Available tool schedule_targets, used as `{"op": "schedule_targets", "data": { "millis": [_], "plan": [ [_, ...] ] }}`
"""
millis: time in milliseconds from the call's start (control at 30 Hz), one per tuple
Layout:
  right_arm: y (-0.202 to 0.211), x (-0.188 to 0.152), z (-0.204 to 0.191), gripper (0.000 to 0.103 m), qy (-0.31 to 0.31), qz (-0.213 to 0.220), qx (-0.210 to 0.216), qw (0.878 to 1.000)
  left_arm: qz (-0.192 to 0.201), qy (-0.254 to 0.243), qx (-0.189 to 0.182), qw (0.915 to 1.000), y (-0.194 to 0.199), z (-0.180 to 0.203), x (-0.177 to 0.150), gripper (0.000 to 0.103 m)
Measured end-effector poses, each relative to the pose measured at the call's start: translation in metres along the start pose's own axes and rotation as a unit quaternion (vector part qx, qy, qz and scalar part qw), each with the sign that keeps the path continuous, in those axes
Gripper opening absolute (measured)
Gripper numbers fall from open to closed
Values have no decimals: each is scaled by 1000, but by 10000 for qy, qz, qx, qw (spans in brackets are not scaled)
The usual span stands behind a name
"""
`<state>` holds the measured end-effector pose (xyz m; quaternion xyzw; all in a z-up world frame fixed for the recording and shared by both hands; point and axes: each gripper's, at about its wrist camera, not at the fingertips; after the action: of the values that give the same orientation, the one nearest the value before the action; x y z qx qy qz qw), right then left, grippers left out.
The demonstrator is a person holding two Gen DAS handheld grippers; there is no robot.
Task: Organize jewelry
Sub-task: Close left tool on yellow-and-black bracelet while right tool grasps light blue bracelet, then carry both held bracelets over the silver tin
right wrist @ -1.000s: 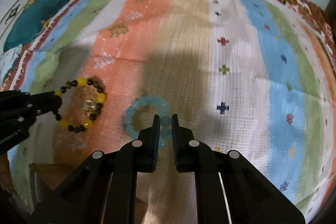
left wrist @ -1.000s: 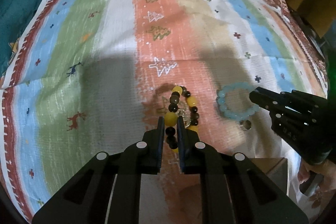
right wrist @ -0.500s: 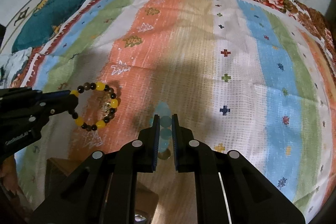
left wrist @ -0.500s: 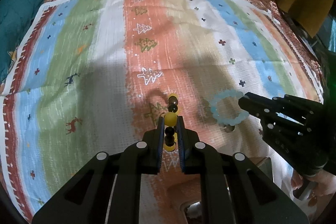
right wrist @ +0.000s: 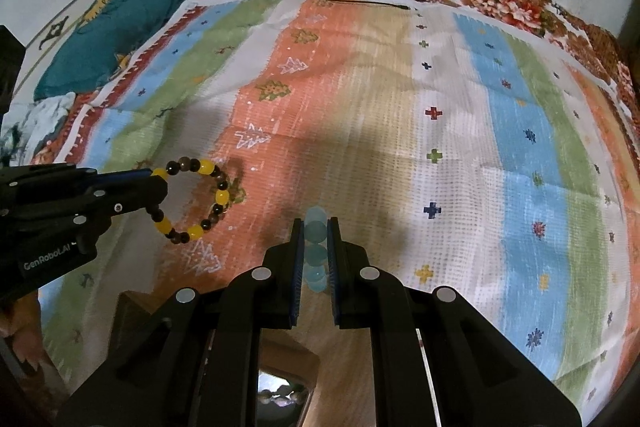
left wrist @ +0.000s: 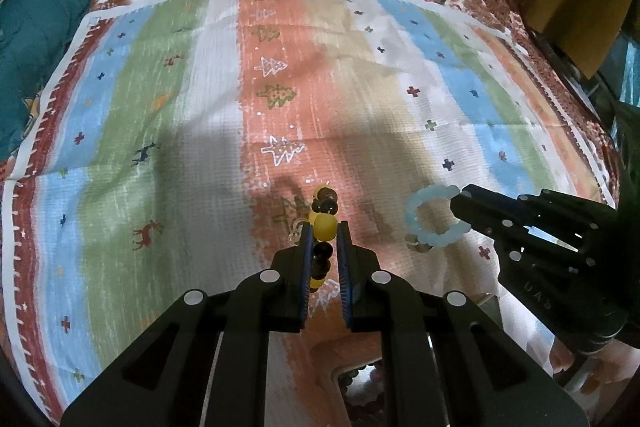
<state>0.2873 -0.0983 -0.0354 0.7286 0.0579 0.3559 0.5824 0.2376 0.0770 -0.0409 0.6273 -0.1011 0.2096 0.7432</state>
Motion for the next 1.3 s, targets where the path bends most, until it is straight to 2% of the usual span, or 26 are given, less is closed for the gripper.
{"op": "schedule_targets", "data": {
  "millis": [467, 1300],
  "plan": [
    [22, -5, -2, 12, -64, 247, 35, 9997, 203, 77, -5, 9998, 19, 7, -9, 11],
    [70, -24, -20, 12, 170, 690, 228, 9972, 752, 8, -293, 9967, 66, 31, -35, 11]
  ]
}}
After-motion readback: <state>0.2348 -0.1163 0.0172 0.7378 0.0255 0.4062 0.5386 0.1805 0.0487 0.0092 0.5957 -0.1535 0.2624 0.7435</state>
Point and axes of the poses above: each gripper's, at about its wrist camera, not at the fingertips, and y roughly against the way its jaws point, z to its right, x to its top, and after that the axes turned 3 degrees about -z, right-handed
